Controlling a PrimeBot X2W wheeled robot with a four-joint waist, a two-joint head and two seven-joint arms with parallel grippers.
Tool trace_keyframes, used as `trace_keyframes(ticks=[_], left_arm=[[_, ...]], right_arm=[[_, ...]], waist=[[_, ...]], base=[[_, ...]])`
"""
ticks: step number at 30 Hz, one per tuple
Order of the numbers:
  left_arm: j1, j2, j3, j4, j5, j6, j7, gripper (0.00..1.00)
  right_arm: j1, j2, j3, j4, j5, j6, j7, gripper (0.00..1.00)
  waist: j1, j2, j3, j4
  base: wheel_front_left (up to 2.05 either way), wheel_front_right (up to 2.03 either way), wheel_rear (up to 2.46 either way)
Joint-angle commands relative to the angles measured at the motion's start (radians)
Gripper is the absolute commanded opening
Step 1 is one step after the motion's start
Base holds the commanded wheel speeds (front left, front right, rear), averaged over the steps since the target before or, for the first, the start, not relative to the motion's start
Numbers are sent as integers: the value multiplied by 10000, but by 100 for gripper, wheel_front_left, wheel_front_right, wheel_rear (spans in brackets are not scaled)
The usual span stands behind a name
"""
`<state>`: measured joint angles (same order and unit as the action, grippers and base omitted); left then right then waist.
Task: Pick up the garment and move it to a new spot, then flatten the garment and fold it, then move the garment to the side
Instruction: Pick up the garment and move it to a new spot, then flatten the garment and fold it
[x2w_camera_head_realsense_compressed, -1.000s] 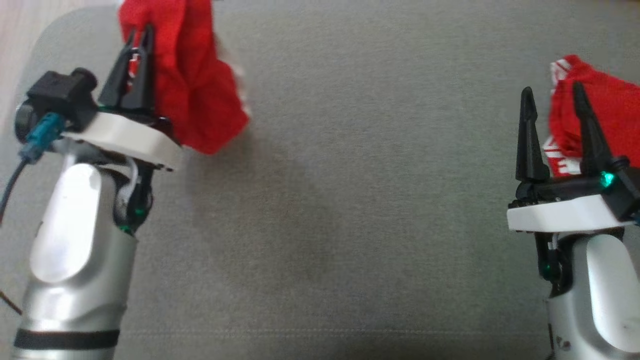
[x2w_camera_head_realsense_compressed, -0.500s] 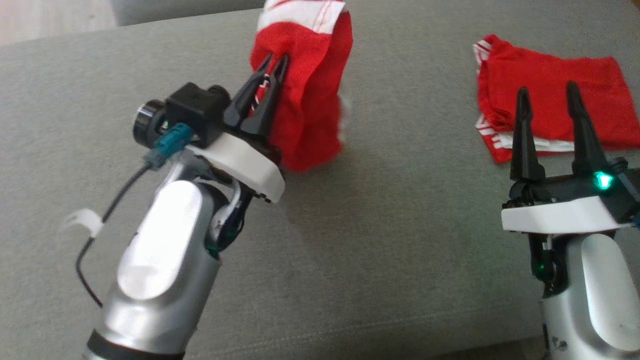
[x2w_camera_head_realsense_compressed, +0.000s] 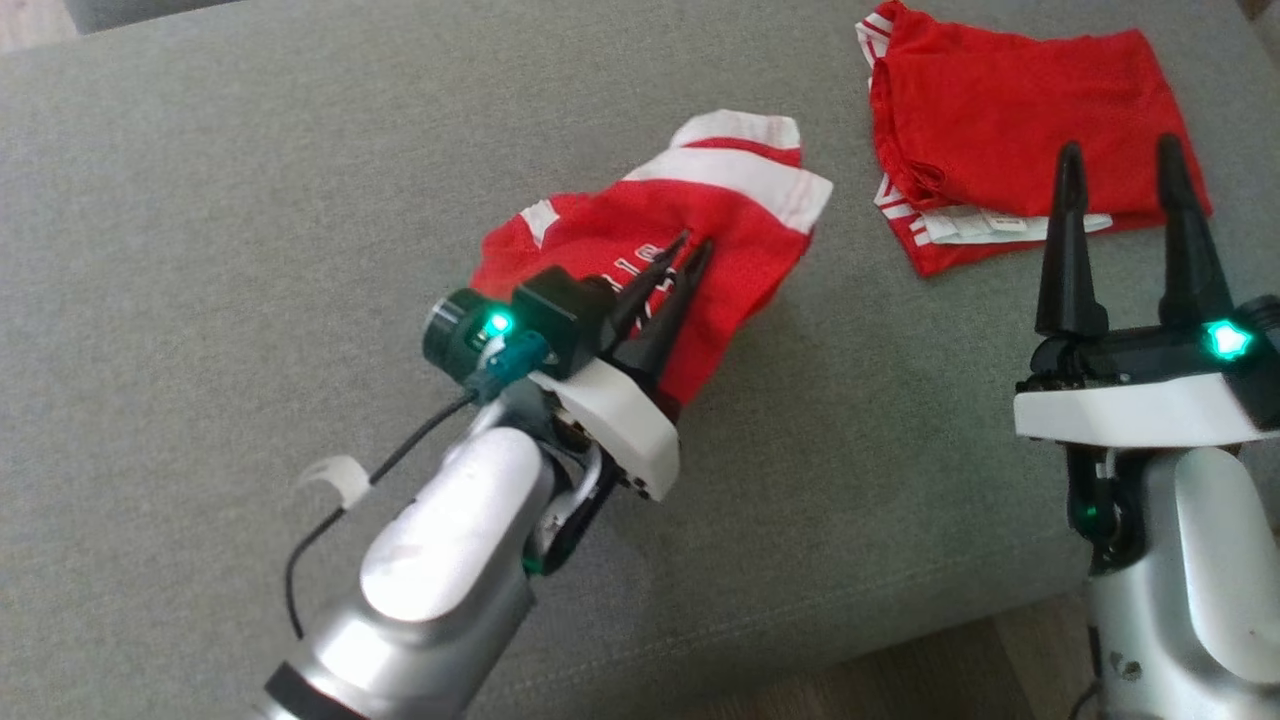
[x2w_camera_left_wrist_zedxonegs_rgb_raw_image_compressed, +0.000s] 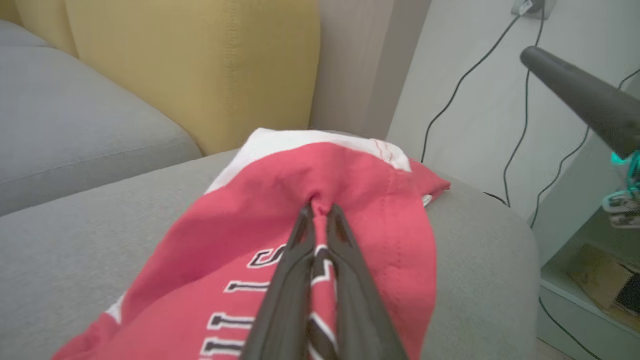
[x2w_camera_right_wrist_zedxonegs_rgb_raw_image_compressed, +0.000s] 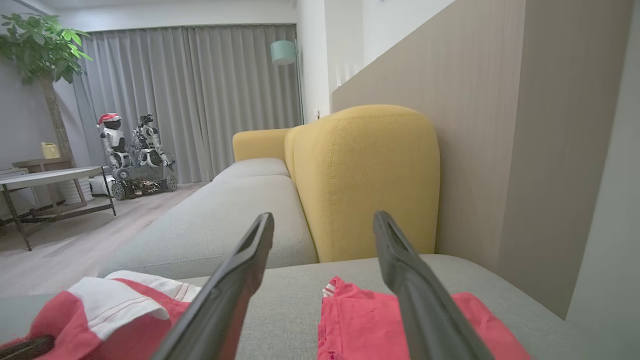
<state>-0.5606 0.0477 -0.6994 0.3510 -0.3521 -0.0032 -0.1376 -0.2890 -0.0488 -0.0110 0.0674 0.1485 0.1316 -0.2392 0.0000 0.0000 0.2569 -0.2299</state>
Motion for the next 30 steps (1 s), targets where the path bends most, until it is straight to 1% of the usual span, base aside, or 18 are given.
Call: trace_keyframes(ticks=[1,2,3,7,10,13,17,21,23,26,29,30], left_arm=[[-556,30,63,-201,-235,147,-197,0],[-612,29,-134,-105,-402,242,-308,25],[-670,29,-314,-16,-557,342,-419,100],[-886,28,-885,295,-1127,580,-738,100],[-1027,27,-813,514,-1345,789,-969,100],[-996,178,-298,664,-1455,980,-1136,100],[-575,845,498,541,-1449,1161,-1226,100],[386,1525,1479,-325,-1234,1257,-1237,100],[1037,1724,1940,-755,-1140,1282,-1238,100],[2018,1788,2613,-1358,-1044,1324,-1239,100],[2732,1616,3196,-1785,-953,1259,-1240,100],[2732,1616,3196,-1785,-953,1259,-1240,100]], right_arm=[[-288,-14,202,-225,76,-9,-108,100],[-291,-14,223,-172,83,-9,-114,100],[-294,-14,239,-124,95,-9,-119,100],[-252,-14,204,74,110,-9,-133,100],[-201,-14,158,221,75,-9,-107,100],[-107,-14,173,396,8,-9,13,100],[181,-14,211,670,-374,-9,264,100],[574,-14,241,899,-527,-9,527,100],[783,-14,243,1017,-566,-9,627,100],[1039,-14,236,1182,-520,-9,719,100],[1185,-14,219,1265,-529,-9,786,100],[1185,-14,219,1265,-529,-9,786,100]], waist=[[0,0,33,-28],[0,0,36,-34],[0,0,33,-32],[0,0,-92,127],[0,0,-253,377],[0,0,-464,706],[0,0,-782,1217],[0,0,-1021,1646],[0,0,-1114,1779],[0,0,-1197,1874],[0,0,-1182,1909],[0,0,-1182,1909]], base=[[0,0,0],[0,0,0],[0,0,0],[0,0,0],[0,0,0],[0,0,0],[0,0,0],[0,0,0],[0,0,0],[0,0,0],[0,0,0],[0,0,0]])
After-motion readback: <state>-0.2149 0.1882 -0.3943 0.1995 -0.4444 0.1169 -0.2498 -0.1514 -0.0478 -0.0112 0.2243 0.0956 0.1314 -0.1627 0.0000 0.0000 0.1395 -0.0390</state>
